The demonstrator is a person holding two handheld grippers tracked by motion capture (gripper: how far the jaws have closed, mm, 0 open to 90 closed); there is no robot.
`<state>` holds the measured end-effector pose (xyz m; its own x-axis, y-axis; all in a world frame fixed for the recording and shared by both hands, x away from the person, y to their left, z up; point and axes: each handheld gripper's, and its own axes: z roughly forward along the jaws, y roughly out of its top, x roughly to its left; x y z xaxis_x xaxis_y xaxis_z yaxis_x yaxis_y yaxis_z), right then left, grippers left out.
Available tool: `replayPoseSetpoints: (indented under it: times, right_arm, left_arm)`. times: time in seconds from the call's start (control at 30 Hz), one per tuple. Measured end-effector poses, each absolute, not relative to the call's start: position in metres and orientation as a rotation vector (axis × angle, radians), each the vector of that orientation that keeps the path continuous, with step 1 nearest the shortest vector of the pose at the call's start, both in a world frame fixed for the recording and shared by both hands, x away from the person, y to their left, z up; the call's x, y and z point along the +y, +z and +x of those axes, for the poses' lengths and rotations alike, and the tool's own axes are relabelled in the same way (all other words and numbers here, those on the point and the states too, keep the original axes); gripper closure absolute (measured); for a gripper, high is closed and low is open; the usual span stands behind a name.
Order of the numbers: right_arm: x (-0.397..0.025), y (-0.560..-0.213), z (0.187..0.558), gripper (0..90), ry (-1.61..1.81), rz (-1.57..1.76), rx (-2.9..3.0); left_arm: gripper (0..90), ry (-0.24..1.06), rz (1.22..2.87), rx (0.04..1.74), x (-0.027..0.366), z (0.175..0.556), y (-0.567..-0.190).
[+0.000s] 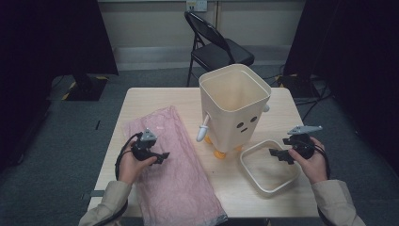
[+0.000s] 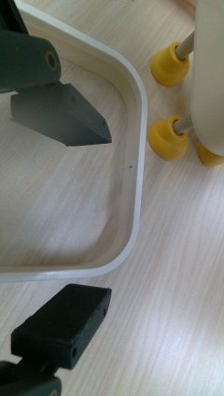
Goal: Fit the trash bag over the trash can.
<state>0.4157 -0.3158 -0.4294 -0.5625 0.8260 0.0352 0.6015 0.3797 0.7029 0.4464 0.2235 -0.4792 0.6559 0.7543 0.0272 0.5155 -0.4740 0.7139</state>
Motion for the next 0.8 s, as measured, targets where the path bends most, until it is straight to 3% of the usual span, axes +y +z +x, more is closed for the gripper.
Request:
replayPoseSetpoints:
  times: [0.17, 0.37, 0.47, 0.53, 0.67, 0.8]
  right_arm:
    - [-0.317, -0.431, 0.421, 20.2, 0.97, 1.251, 2.327]
    - [-0.313, -0.436, 0.428, 20.2, 0.965, 1.245, 2.339]
    - [-0.311, -0.439, 0.427, 20.2, 0.971, 1.241, 2.349]
    - [-0.311, -0.44, 0.425, 20.2, 0.979, 1.241, 2.347]
    - [-0.312, -0.441, 0.423, 20.2, 0.984, 1.249, 2.347]
    - [-0.312, -0.436, 0.42, 20.3, 0.986, 1.246, 2.336]
  left_arm:
    - [16.5, 0.391, 2.208, 1.02, 0.227, 0.46, -0.494]
    - [3.1, 0.378, 2.227, 0.973, 0.217, 0.451, -0.498]
    - [3.2, 0.364, 2.256, 0.972, 0.209, 0.445, -0.495]
    - [9.8, 0.342, 2.271, 0.95, 0.206, 0.442, -0.491]
    - [37.6, 0.324, 2.276, 0.904, 0.2, 0.437, -0.487]
    - [52.8, 0.329, 2.266, 0.898, 0.199, 0.435, -0.486]
